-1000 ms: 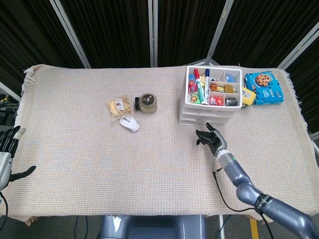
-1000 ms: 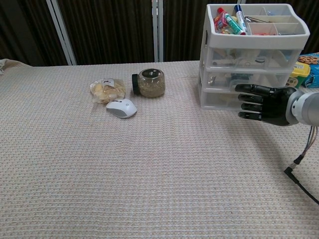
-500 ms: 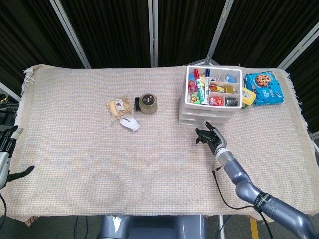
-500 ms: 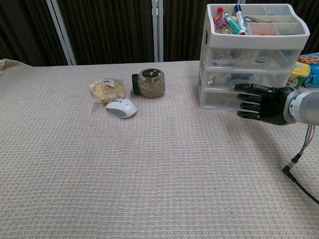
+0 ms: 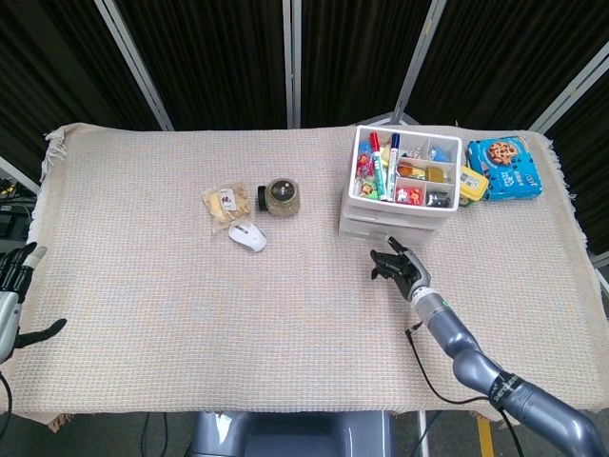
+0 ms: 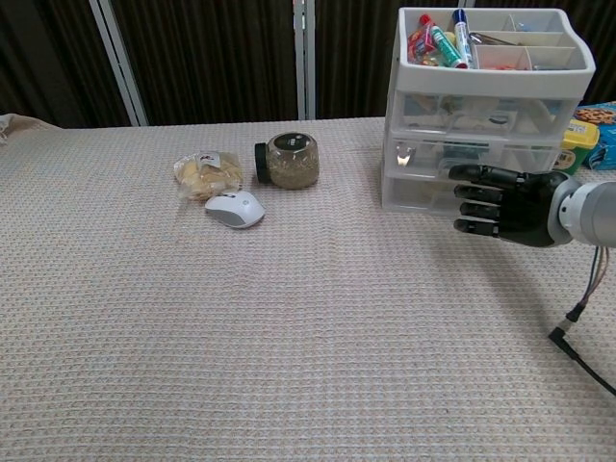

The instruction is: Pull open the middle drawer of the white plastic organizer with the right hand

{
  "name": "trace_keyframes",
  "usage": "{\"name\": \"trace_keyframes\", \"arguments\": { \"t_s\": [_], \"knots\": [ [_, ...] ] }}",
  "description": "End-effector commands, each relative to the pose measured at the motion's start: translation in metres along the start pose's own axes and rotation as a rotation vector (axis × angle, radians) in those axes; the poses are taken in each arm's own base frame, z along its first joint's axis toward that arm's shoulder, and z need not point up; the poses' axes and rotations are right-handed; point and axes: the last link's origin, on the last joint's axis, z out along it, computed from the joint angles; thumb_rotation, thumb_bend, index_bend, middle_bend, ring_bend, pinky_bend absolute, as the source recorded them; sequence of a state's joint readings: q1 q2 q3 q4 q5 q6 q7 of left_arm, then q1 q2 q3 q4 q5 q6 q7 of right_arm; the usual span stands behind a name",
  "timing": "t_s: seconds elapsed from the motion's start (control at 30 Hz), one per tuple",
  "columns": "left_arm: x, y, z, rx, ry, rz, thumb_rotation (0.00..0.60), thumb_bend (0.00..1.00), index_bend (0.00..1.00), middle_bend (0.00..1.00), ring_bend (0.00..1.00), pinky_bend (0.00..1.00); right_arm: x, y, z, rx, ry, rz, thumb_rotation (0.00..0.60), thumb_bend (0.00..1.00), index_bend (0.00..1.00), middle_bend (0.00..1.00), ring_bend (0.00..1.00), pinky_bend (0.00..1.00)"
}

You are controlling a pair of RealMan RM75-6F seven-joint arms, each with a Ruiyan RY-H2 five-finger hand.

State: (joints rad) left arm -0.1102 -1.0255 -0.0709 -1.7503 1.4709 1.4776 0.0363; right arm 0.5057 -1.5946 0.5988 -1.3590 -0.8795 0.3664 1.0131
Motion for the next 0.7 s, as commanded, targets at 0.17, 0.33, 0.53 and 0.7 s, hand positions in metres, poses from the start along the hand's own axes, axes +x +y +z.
{"name": "trace_keyframes", "arguments": {
  "t_s": [0.17, 0.33, 0.53, 0.7],
  "knots": [
    [-0.001, 0.001, 0.0, -0.003, -0.003, 0.002, 0.6, 0.04, 0.0, 0.0, 0.0, 0.0, 0.001, 0.005, -0.007, -0.012, -0.013, 0.002, 0.6, 0.37, 0.32, 0.85, 0.87, 0.65],
    [-0.001, 0.002, -0.001, -0.007, -0.003, 0.002, 0.6, 0.04, 0.0, 0.0, 0.0, 0.0, 0.004, 0.01, -0.015, -0.016, -0.017, 0.006, 0.6, 0.37, 0.32, 0.85, 0.87, 0.65],
    [-0.001, 0.004, -0.002, -0.012, -0.004, 0.003, 0.6, 0.04, 0.0, 0.0, 0.0, 0.0, 0.005, 0.014, -0.028, -0.017, -0.037, -0.008, 0.6, 0.37, 0.32, 0.85, 0.87, 0.65],
    [0.001, 0.005, -0.002, -0.012, 0.003, 0.0, 0.6, 0.04, 0.0, 0.0, 0.0, 0.0, 0.001, 0.018, -0.044, -0.026, -0.073, -0.03, 0.6, 0.37, 0.34, 0.85, 0.87, 0.65]
  ]
}}
